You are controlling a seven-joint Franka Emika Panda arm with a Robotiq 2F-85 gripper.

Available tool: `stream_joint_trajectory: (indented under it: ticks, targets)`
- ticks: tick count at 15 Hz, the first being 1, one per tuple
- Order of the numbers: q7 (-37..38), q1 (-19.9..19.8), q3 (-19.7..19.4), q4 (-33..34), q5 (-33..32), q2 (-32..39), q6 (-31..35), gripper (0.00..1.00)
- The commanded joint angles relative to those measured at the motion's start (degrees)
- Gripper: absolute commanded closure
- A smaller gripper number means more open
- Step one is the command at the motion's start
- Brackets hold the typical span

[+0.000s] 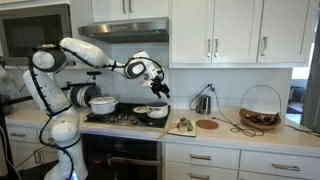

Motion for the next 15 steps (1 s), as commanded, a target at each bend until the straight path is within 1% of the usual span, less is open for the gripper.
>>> stream_joint_trajectory:
  ticks: [1, 7, 10, 15]
  targets:
    - [-1.07, 0.83, 0.94, 10.06, -0.32, 8.2, -2.07, 0.0]
    - [-2.66, 1.2, 1.97, 24.45, 1.14, 20.76, -5.97, 0.0]
    - [-5.53, 0.72, 2.57, 31.45, 2.83, 26.69, -8.56, 0.0]
    - [-7.68, -0.2, 3.44, 42.83, 3.74, 36.11, -13.64, 0.0]
